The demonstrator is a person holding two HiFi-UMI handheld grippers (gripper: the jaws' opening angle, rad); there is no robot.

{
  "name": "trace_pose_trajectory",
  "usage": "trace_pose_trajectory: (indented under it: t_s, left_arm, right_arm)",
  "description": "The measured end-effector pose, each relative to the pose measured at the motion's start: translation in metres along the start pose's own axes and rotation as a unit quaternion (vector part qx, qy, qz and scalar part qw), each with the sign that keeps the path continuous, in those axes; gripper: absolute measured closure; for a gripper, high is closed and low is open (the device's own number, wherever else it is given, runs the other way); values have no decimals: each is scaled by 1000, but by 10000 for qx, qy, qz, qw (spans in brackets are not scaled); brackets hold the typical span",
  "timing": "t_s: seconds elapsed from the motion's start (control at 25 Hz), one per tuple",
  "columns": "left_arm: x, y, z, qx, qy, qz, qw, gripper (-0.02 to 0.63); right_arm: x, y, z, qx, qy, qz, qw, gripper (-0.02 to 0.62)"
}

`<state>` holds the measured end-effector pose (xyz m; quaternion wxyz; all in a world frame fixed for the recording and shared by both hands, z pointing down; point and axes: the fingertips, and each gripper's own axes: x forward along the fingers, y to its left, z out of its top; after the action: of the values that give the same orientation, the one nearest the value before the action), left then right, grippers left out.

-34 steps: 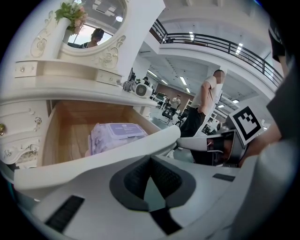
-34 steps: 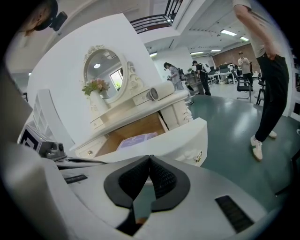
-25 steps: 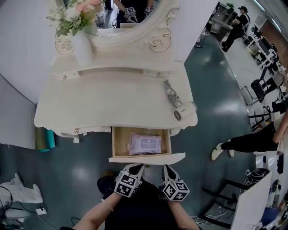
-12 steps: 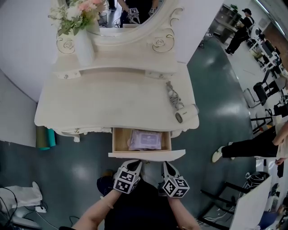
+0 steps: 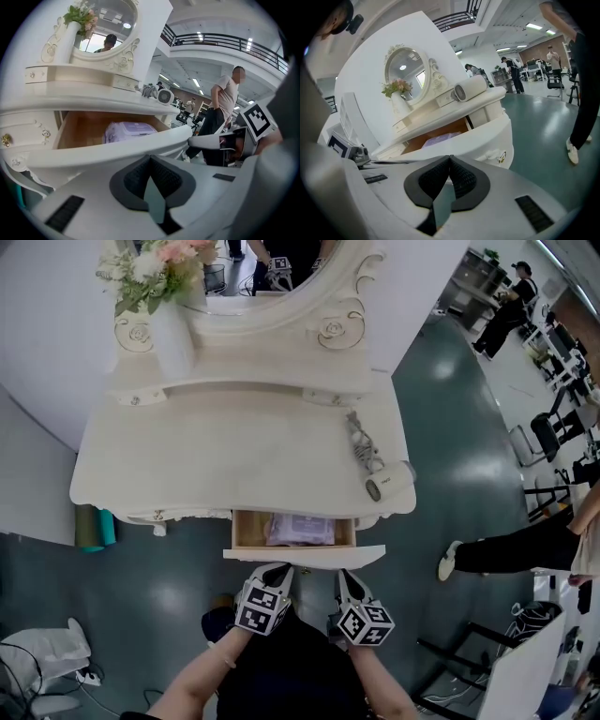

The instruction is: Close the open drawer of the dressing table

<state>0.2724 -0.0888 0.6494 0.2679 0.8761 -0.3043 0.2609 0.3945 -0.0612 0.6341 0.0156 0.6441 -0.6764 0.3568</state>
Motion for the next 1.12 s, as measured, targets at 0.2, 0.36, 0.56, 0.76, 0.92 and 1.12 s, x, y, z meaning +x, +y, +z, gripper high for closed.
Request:
trace_pose_trajectory:
  t_s: [0.2, 0.36, 0.56, 0.76, 0.92, 1.12]
  left_arm:
    - [8, 8, 11, -31, -56, 84, 9999, 589]
    - [16, 15, 19, -44, -104, 145, 9998, 589]
    - [24, 26, 29, -169, -194, 291, 9992, 589]
    - [33, 42, 39, -386, -303, 524, 9974, 589]
    - [39, 53, 46, -438, -370, 628, 9964, 589]
    - [45, 59, 53, -425, -401, 687, 9959, 589]
  right_arm:
    - [15, -1, 11, 17, 2, 49, 10000, 572]
    - [29, -1, 20, 41, -25, 100, 9999, 571]
    - [44, -2, 30, -21, -53, 161, 9999, 571]
    - [56, -1, 36, 1, -73, 189, 9998, 571]
    - [65, -2, 41, 50, -116, 188, 9997, 571]
    - [74, -2, 47, 24, -143, 210, 9997, 571]
